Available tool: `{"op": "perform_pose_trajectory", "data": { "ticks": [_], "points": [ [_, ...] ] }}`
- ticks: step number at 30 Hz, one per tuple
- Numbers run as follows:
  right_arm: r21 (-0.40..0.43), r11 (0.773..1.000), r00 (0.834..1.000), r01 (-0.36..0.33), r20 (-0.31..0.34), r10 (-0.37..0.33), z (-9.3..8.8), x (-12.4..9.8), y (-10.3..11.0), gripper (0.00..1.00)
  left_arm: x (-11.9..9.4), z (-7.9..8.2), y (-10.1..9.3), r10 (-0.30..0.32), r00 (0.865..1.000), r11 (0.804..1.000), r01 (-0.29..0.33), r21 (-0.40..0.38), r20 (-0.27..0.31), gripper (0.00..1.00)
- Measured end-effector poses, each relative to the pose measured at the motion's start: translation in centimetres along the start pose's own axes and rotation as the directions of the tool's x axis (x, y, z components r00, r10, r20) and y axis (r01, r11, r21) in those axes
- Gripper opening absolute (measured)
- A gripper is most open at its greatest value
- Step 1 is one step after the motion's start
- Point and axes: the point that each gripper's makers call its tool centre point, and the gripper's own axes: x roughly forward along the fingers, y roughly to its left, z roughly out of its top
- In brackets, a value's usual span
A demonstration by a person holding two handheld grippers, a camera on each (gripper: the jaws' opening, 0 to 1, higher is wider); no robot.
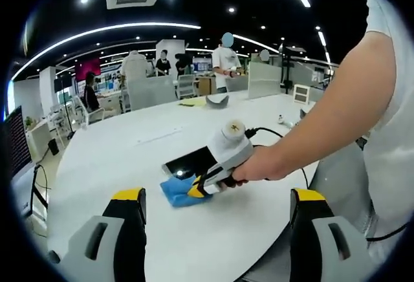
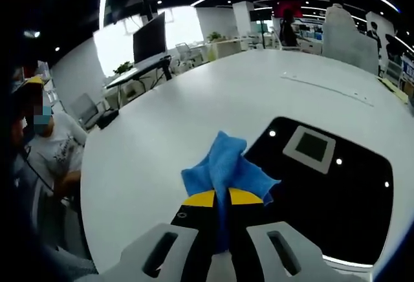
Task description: Wipe the mirror surface with the cleaning cloth until all visible marks leave the cleaned area.
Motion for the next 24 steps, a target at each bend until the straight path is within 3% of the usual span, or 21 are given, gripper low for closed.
{"op": "perform_pose_trajectory", "data": {
  "ticks": [5,8,10,12,17,24],
  "points": [
    [-0.014,0.999,0.999,-0.032,-0.03,0.032,0.1,0.1,-0.1,0.01,0.0,0.9,0.1,0.041,0.999,0.999,-0.041,0.002,0.002,0.93],
    [0.05,0.994,0.994,-0.101,-0.045,0.103,0.1,0.0,-0.1,0.01,0.0,1.6,0.2,0.073,0.997,0.997,-0.073,-0.017,0.015,0.93],
    [-0.017,0.995,0.993,-0.096,-0.074,0.095,0.3,-0.4,-0.5,0.01,0.2,1.9,0.0,0.085,0.996,0.996,-0.085,-0.018,0.017,0.93],
    [0.031,0.993,0.993,-0.117,-0.022,0.118,1.7,-0.9,-0.2,0.01,0.4,1.9,0.0,0.095,0.995,0.995,-0.095,-0.013,0.015,0.93],
    [0.0,0.991,0.987,-0.137,0.081,0.136,5.5,-2.8,0.4,0.01,0.3,2.7,0.0,0.133,0.991,0.991,-0.133,-0.026,0.028,0.93],
    [0.0,0.988,0.983,-0.154,0.1,0.154,6.4,-3.4,0.6,0.01,0.5,3.0,-0.1,0.154,0.988,0.988,-0.153,-0.022,0.034,0.93]
  ]
}}
